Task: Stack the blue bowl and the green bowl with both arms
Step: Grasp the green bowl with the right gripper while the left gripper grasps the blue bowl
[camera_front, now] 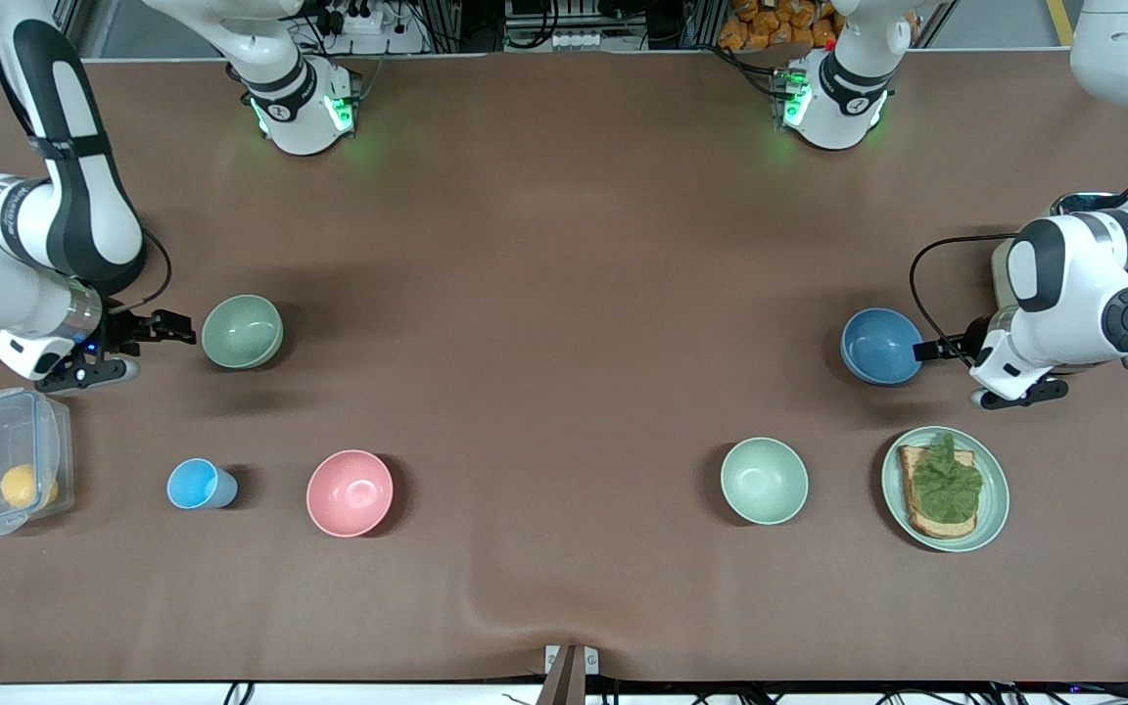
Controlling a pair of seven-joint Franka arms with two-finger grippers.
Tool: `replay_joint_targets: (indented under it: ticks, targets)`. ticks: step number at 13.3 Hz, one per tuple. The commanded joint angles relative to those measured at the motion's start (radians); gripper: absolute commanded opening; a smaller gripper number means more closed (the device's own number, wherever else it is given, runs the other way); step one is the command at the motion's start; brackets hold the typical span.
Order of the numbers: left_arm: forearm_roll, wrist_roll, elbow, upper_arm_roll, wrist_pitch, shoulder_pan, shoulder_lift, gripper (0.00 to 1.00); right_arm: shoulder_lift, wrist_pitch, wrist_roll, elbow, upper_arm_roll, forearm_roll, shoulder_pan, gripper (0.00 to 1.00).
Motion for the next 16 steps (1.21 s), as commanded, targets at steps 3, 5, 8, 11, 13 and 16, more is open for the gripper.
replay_joint_targets:
  ticks: [3,5,8,11,13,16]
  targets:
    - [-0.023,0.01,-0.024,-0.009,0.006,0.002,0.005,0.75,0.018,0.205,-0.025,-0.144,0.015,0.061,-0.008,1.0]
    - [-0.023,0.01,-0.024,-0.01,0.006,0.001,0.007,0.71,0.035,0.22,-0.037,-0.149,0.015,0.066,-0.008,1.0]
    - [-0.052,0.005,-0.024,-0.016,0.006,-0.002,0.014,0.56,0.051,0.229,-0.118,-0.152,0.015,0.118,-0.035,0.94]
    - [-0.055,0.005,-0.022,-0.021,0.006,-0.002,0.025,0.38,0.071,0.227,-0.22,-0.16,0.013,0.187,-0.058,0.7]
    - [-0.055,0.003,-0.022,-0.022,0.006,-0.004,0.027,0.26,0.073,0.227,-0.224,-0.169,0.015,0.197,-0.057,0.61]
    - [-0.057,0.0,-0.022,-0.022,0.006,-0.004,0.034,0.0,0.075,0.233,-0.226,-0.189,0.015,0.23,-0.047,0.46]
